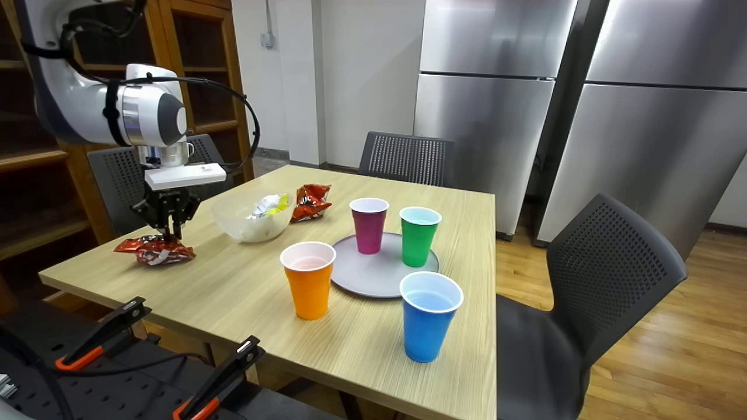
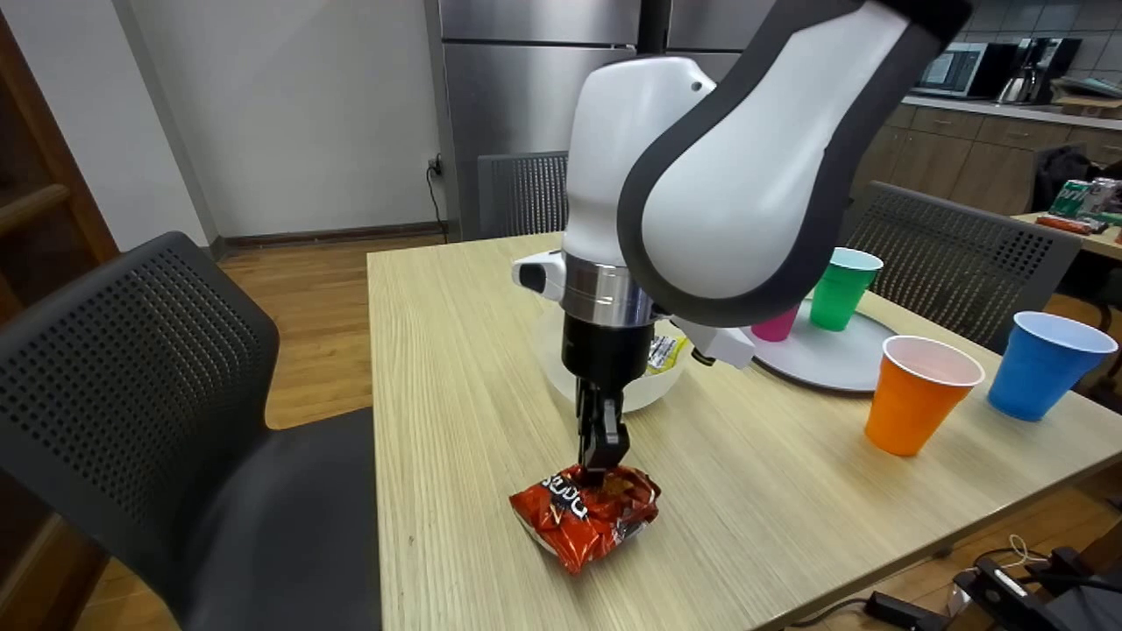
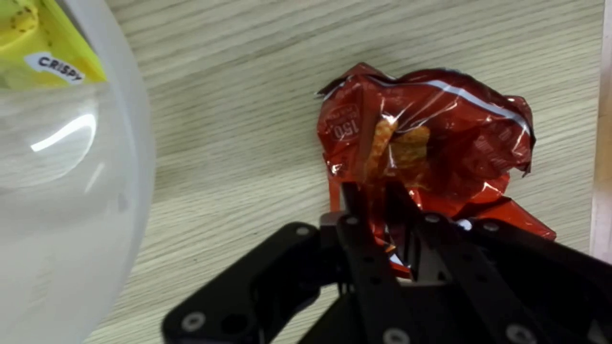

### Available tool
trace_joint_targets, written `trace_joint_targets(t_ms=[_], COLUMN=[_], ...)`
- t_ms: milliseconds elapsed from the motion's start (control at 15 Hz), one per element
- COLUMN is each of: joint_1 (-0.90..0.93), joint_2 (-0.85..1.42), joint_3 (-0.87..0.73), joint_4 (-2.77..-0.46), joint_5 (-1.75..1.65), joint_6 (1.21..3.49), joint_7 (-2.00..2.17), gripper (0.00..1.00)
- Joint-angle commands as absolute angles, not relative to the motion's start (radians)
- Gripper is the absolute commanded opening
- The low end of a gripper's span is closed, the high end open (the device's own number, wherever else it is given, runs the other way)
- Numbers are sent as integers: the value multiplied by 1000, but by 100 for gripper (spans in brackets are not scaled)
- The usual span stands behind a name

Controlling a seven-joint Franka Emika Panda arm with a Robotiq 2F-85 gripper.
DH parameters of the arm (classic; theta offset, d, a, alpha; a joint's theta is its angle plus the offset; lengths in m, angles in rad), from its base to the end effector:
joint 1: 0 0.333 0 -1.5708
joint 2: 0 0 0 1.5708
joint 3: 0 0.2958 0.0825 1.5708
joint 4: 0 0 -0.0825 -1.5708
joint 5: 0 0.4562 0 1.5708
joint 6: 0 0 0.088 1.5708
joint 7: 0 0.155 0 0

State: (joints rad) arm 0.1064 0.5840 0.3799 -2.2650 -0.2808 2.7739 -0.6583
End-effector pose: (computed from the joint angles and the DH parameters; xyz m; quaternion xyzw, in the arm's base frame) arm 0.4489 0.2926 -0.0136 -0.7784 -0.6253 0.0007 0.0549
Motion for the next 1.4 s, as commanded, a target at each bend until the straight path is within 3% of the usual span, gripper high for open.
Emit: trace_joint_targets(t_ms=[0, 1333], joint_1=[81, 187], joint_2=[590, 347], joint_3=[401, 407], joint_4=[-2247, -2387], joint_5=[-255, -298], joint_6=[2739, 2817], joint_7=[-704, -674], gripper=[0, 0])
